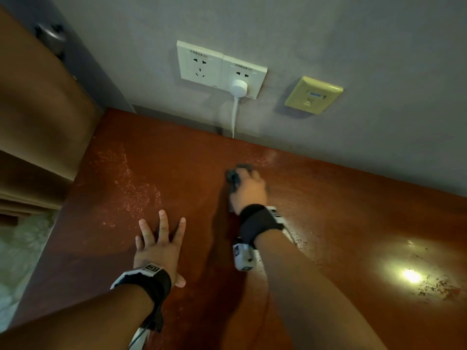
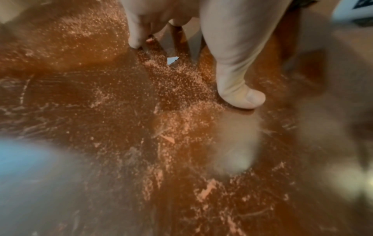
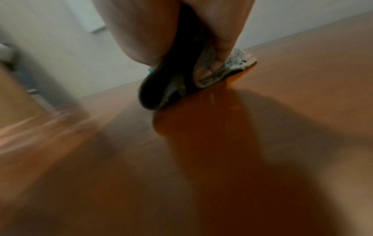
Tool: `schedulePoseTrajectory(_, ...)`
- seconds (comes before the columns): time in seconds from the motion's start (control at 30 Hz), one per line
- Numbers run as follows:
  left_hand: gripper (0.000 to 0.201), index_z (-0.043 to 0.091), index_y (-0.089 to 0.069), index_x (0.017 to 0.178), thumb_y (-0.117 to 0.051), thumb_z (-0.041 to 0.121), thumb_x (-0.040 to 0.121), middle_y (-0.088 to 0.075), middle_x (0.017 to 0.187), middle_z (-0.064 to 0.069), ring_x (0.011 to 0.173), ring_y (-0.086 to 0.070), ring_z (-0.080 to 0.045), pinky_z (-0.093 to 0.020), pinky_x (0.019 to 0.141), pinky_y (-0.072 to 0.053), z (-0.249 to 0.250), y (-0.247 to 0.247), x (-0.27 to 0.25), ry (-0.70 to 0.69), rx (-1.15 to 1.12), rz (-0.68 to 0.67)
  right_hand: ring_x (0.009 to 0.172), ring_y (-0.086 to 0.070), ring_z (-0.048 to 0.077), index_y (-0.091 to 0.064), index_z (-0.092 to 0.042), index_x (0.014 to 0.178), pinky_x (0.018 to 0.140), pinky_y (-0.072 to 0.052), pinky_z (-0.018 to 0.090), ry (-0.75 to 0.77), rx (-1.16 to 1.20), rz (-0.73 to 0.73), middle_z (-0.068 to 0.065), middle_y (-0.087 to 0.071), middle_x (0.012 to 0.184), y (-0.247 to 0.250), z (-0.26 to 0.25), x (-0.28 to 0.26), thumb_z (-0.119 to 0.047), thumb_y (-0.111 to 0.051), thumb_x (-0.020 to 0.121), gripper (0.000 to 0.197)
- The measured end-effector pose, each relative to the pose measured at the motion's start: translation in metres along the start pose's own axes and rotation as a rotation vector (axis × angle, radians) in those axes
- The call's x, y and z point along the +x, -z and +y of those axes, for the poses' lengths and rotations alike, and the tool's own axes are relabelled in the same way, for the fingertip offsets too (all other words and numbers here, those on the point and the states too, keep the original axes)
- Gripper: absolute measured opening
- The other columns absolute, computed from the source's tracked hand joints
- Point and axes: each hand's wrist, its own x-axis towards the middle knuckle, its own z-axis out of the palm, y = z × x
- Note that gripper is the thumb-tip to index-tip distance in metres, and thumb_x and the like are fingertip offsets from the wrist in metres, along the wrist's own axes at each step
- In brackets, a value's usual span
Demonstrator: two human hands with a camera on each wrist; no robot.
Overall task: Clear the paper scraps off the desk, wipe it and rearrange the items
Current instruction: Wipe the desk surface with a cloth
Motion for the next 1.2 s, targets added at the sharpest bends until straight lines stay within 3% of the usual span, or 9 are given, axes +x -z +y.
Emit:
schedulePoseTrajectory(0.1, 0.139, 0.035, 0.035, 0.145, -0.081, 0.054, 0.07, 0.052, 0.144, -0.013, 0.138, 0.028, -0.054, -0.058, 0.119, -0.007, -0.001, 0.001, 0.0, 0.0, -0.002, -0.007, 0.121, -0.041, 0.037, -0.043, -0.025, 0.14, 0.103, -0.041, 0.046, 0.191, -0.067, -0.095, 0.011, -0.042, 0.137, -0.034, -0.048, -0.014, -0.015, -0.059, 0.087, 0.056)
schedulePoseTrajectory(0.3, 0.139, 0.037, 0.035, 0.145, -0.081, 0.056, 0.069, 0.051, 0.145, -0.011, 0.138, 0.028, -0.054, -0.058, 0.119, -0.007, -0.002, 0.001, 0.001, -0.001, 0.0, -0.006, 0.12, -0.042, 0.037, -0.042, -0.027, 0.14, 0.101, -0.042, 0.046, 0.25, -0.095, -0.124, 0.01, -0.043, 0.135, -0.04, -0.049, -0.012, -0.013, -0.059, 0.088, 0.057)
schedulePoseTrajectory(0.53, 0.14, 0.037, 0.038, 0.142, -0.08, 0.055, 0.07, 0.055, 0.14, -0.011, 0.137, 0.03, -0.053, -0.057, 0.12, -0.005, -0.003, -0.002, 0.003, -0.014, -0.005, 0.003, 0.115, -0.052, 0.042, -0.051, -0.024, 0.136, 0.099, -0.048, 0.041, -0.029, -0.05, 0.12, 0.017, -0.05, 0.132, 0.029, 0.057, 0.025, -0.009, -0.058, 0.085, 0.054)
schedulePoseTrajectory(0.67, 0.139, 0.037, 0.039, 0.141, -0.08, 0.054, 0.071, 0.056, 0.139, -0.011, 0.136, 0.032, -0.053, -0.058, 0.12, -0.005, -0.005, -0.002, 0.004, -0.03, -0.007, 0.005, 0.115, -0.051, 0.045, -0.051, -0.013, 0.137, 0.098, -0.046, 0.046, -0.253, -0.046, 0.234, 0.024, -0.05, 0.133, 0.08, 0.136, 0.043, -0.008, -0.06, 0.088, 0.05)
schedulePoseTrajectory(0.77, 0.14, 0.037, 0.039, 0.141, -0.08, 0.054, 0.07, 0.057, 0.138, -0.011, 0.135, 0.033, -0.053, -0.058, 0.12, -0.005, -0.006, -0.002, 0.005, -0.035, -0.011, 0.001, 0.118, -0.05, 0.045, -0.048, -0.014, 0.14, 0.097, -0.046, 0.048, -0.358, -0.019, 0.256, 0.02, -0.045, 0.14, 0.085, 0.151, 0.049, -0.006, -0.058, 0.091, 0.051)
schedulePoseTrajectory(0.83, 0.14, 0.038, 0.038, 0.141, -0.081, 0.053, 0.07, 0.057, 0.138, -0.01, 0.135, 0.034, -0.053, -0.058, 0.12, -0.006, -0.005, -0.002, 0.004, -0.036, -0.018, 0.0, 0.12, -0.047, 0.044, -0.046, -0.015, 0.141, 0.099, -0.045, 0.048, -0.379, -0.006, 0.254, 0.018, -0.039, 0.145, 0.08, 0.14, 0.054, -0.008, -0.058, 0.092, 0.051)
schedulePoseTrajectory(0.97, 0.14, 0.037, 0.038, 0.142, -0.081, 0.054, 0.07, 0.056, 0.138, -0.011, 0.136, 0.032, -0.054, -0.057, 0.12, -0.007, -0.006, -0.002, 0.004, -0.034, -0.01, 0.012, 0.121, -0.047, 0.044, -0.048, -0.018, 0.141, 0.102, -0.045, 0.046, -0.255, -0.005, 0.21, 0.018, -0.039, 0.144, 0.061, 0.092, 0.065, -0.01, -0.059, 0.089, 0.054)
schedulePoseTrajectory(1.2, 0.142, 0.038, 0.035, 0.144, -0.082, 0.057, 0.066, 0.055, 0.141, -0.01, 0.136, 0.032, -0.054, -0.058, 0.12, -0.007, -0.006, -0.004, 0.006, -0.028, -0.007, 0.02, 0.115, -0.048, 0.041, -0.049, -0.027, 0.134, 0.1, -0.045, 0.044, 0.172, -0.119, 0.015, 0.014, -0.047, 0.134, -0.016, -0.048, 0.042, -0.018, -0.059, 0.085, 0.051)
